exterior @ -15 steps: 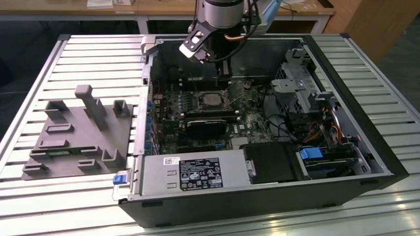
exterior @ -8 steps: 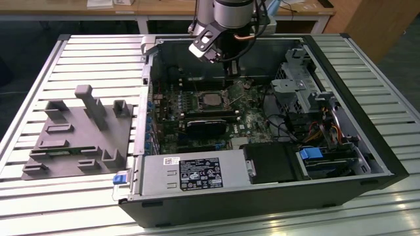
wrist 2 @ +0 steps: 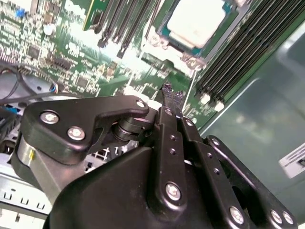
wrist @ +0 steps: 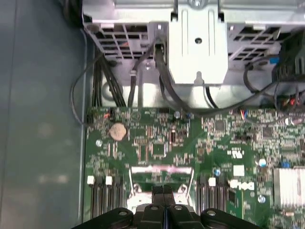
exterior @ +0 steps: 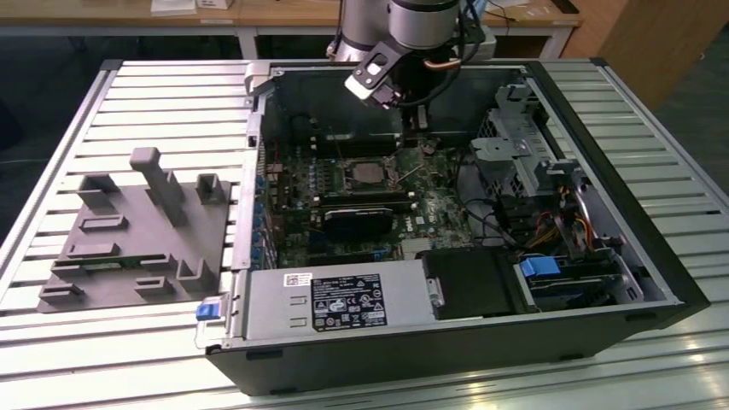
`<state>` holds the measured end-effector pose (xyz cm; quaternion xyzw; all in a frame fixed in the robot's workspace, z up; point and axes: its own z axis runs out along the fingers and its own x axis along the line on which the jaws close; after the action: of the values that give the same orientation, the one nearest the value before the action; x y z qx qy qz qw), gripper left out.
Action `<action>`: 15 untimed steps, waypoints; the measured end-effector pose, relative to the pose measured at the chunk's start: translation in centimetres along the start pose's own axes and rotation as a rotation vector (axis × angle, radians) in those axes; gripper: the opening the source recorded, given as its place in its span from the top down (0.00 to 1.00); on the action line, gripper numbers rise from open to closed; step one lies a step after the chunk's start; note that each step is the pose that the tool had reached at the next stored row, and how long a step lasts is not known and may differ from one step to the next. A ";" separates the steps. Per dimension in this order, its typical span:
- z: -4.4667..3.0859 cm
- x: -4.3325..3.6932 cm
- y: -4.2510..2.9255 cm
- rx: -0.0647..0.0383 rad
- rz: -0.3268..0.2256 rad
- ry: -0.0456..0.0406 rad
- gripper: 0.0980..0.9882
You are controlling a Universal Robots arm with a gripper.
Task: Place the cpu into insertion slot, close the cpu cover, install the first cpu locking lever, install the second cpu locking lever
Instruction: 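Close the cpu cover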
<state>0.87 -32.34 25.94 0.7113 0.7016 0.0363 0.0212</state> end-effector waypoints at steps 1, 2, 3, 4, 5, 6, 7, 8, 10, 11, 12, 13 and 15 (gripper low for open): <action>0.02 0.00 0.26 0.000 0.000 -0.0001 1.00; 0.04 0.01 0.53 0.000 0.000 -0.0002 1.00; 0.06 0.01 0.79 0.000 0.000 -0.0002 1.00; 0.09 0.02 1.05 0.000 0.000 0.0000 1.00; 0.11 0.02 1.31 0.000 0.000 0.0001 1.00; 0.13 0.02 1.56 0.000 0.000 0.0001 1.00; 0.15 0.03 1.81 0.000 0.000 0.0001 1.00; 0.17 0.03 2.05 0.000 0.000 0.0001 1.00; 0.21 0.03 2.51 0.000 0.000 0.0001 1.00; 0.22 0.04 2.73 0.000 0.000 0.0000 1.00; 0.24 0.04 2.96 0.000 0.000 0.0000 1.00; 0.26 0.04 3.18 0.000 0.000 0.0000 1.00; 0.29 0.05 3.52 0.000 0.000 0.0000 1.00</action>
<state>4.40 -32.34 25.93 0.7113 0.7016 0.0362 0.0212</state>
